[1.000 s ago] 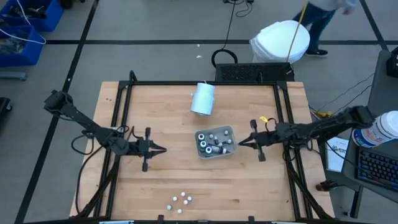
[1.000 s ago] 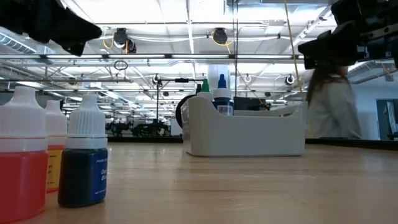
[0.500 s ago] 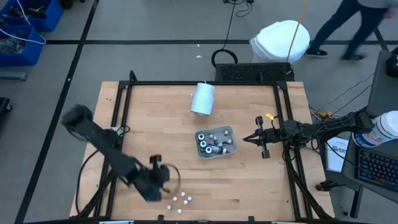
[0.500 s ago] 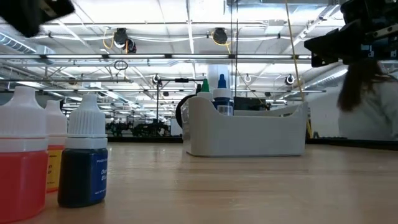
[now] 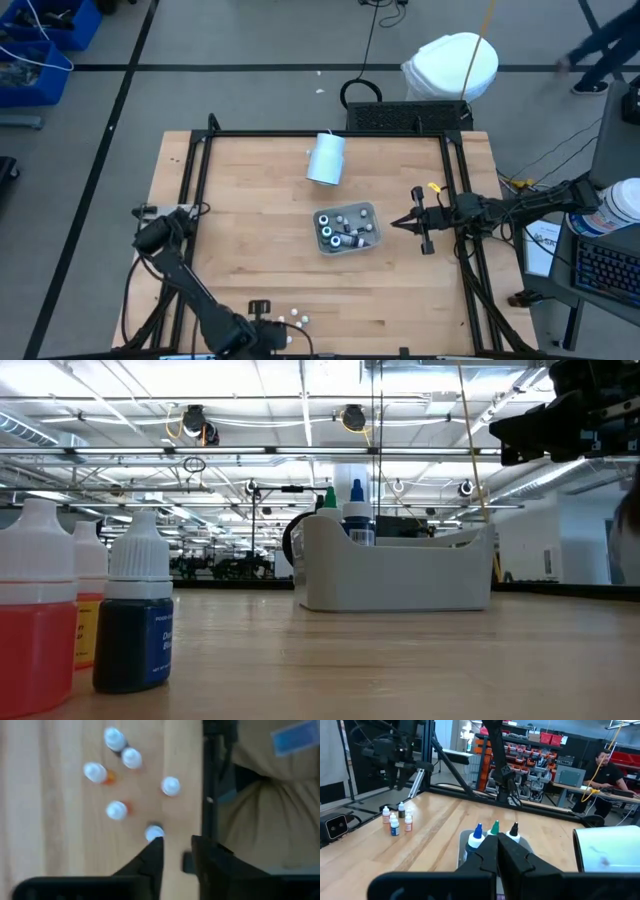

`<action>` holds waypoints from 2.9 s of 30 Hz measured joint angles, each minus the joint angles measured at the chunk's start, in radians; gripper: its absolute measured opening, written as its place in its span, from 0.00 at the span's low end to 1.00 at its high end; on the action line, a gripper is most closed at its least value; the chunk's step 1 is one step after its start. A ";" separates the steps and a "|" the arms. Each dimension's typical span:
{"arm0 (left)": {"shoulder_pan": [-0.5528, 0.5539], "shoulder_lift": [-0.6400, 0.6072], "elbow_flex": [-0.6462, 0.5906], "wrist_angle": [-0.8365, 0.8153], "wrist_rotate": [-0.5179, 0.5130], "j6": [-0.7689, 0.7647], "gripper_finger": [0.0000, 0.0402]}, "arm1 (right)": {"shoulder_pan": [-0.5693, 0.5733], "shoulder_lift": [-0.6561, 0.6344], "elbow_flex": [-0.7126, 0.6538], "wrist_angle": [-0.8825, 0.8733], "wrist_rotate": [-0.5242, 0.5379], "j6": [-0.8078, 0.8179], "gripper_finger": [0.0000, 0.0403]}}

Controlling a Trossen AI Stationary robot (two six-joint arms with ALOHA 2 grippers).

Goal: Pick & Place food coloring
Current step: Put the small green food coloring bottle into the gray bin

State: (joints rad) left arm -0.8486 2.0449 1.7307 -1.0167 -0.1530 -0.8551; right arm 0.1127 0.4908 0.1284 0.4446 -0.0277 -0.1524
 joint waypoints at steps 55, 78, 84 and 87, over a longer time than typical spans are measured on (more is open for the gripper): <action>0.024 -0.002 -0.216 0.236 0.023 -0.004 0.59 | 0.000 0.000 0.000 -0.001 0.000 -0.035 0.00; 0.030 0.019 -0.216 0.236 0.048 0.008 0.59 | 0.000 0.000 0.000 -0.006 0.003 -0.038 0.00; 0.042 0.019 -0.216 0.225 0.049 -0.047 0.59 | 0.000 0.000 0.000 -0.006 0.003 -0.039 0.00; 0.044 0.019 -0.216 0.225 0.055 -0.045 0.54 | 0.000 0.000 0.000 -0.006 0.004 -0.040 0.00</action>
State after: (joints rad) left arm -0.8051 2.0644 1.5146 -0.7918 -0.0978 -0.9003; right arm 0.1127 0.4911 0.1287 0.4389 -0.0238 -0.1920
